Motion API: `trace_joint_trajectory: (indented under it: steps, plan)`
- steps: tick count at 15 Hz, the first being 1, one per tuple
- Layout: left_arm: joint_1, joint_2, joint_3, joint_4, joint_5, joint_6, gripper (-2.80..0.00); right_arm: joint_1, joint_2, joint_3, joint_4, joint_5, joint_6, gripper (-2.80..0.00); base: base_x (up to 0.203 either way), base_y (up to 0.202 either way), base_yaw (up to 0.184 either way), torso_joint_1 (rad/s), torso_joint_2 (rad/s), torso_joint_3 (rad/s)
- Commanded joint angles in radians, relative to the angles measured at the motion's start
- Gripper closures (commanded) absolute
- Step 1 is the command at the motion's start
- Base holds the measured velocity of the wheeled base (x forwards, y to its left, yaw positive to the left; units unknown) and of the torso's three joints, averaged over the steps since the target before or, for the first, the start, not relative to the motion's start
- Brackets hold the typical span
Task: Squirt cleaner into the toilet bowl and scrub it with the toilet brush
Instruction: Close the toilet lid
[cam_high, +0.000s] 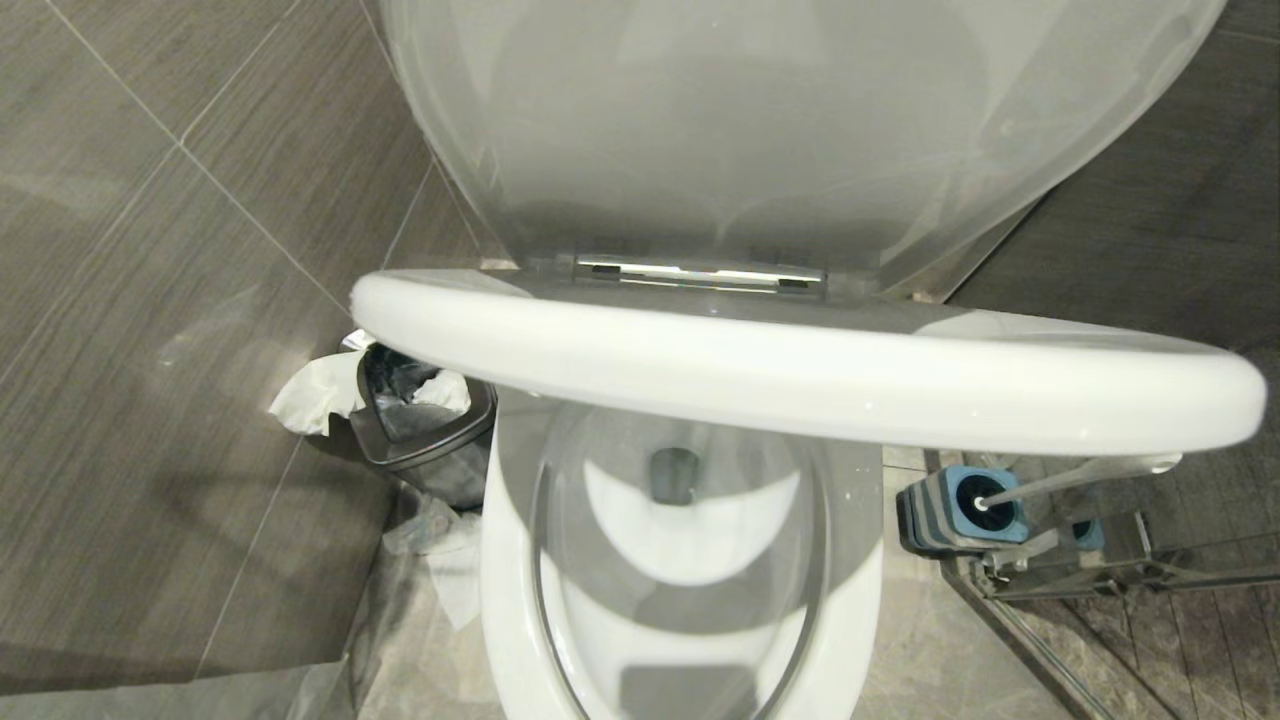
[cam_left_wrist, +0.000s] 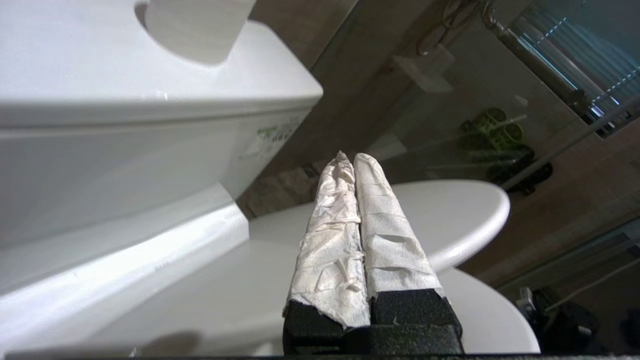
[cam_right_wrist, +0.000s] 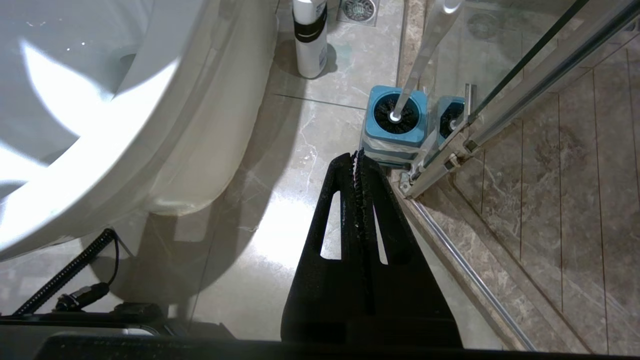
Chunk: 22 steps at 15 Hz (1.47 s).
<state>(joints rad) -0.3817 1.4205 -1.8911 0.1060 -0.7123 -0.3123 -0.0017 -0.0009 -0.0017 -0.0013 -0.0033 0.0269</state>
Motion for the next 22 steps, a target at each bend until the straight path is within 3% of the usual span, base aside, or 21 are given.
trace_joint_trajectory:
  steps: [1, 4, 6, 8, 10, 13, 14, 19, 22]
  plan:
    - [-0.044, 0.032, -0.075, 0.015, 0.038, 0.001, 0.0, 0.0, 0.001, 0.0, 0.0, 0.0, 0.001, 0.0, 0.0, 0.0, 0.0, 0.0, 0.0, 0.0]
    - [-0.103, -0.002, -0.071, 0.076, 0.22, -0.056, 0.0, 0.0, 0.001, 0.0, 0.0, 0.0, 0.001, 0.0, 0.0, 0.0, 0.0, 0.0, 0.0, 0.0]
    - [-0.152, -0.007, -0.071, 0.126, 0.389, -0.047, 0.0, 0.0, 0.001, 0.0, 0.0, 0.0, 0.001, 0.0, 0.0, 0.0, 0.0, 0.0, 0.0, 0.0]
    - [-0.255, -0.009, -0.071, 0.187, 0.635, 0.098, 0.0, 0.0, 0.001, 0.0, 0.0, 0.0, 0.001, 0.0, 0.0, 0.0, 0.0, 0.0, 0.0, 0.0]
    - [-0.306, -0.01, -0.071, 0.209, 0.783, 0.32, 0.0, 0.0, 0.001, 0.0, 0.0, 0.0, 0.001, 0.0, 0.0, 0.0, 0.0, 0.0, 0.0, 0.0]
    - [-0.381, -0.01, -0.071, 0.247, 0.809, 0.551, 0.0, 0.0, 0.001, 0.0, 0.0, 0.0, 0.001, 0.0, 0.0, 0.0, 0.0, 0.0, 0.0, 0.0]
    - [-0.424, -0.011, -0.071, 0.279, 0.809, 0.58, 0.0, 0.0, 0.001, 0.0, 0.0, 0.0, 0.001, 0.0, 0.0, 0.0, 0.0, 0.0, 0.0, 0.0]
    - [-0.574, -0.04, -0.071, 0.594, 0.809, 0.576, 0.0, 0.0, 0.001, 0.0, 0.0, 0.0, 0.001, 0.0, 0.0, 0.0, 0.0, 0.0, 0.0, 0.0]
    - [-0.639, -0.041, -0.064, 0.712, 0.807, 0.496, 0.0, 0.0, 0.001, 0.0, 0.0, 0.0, 0.001, 0.0, 0.0, 0.0, 0.0, 0.0, 0.0, 0.0]
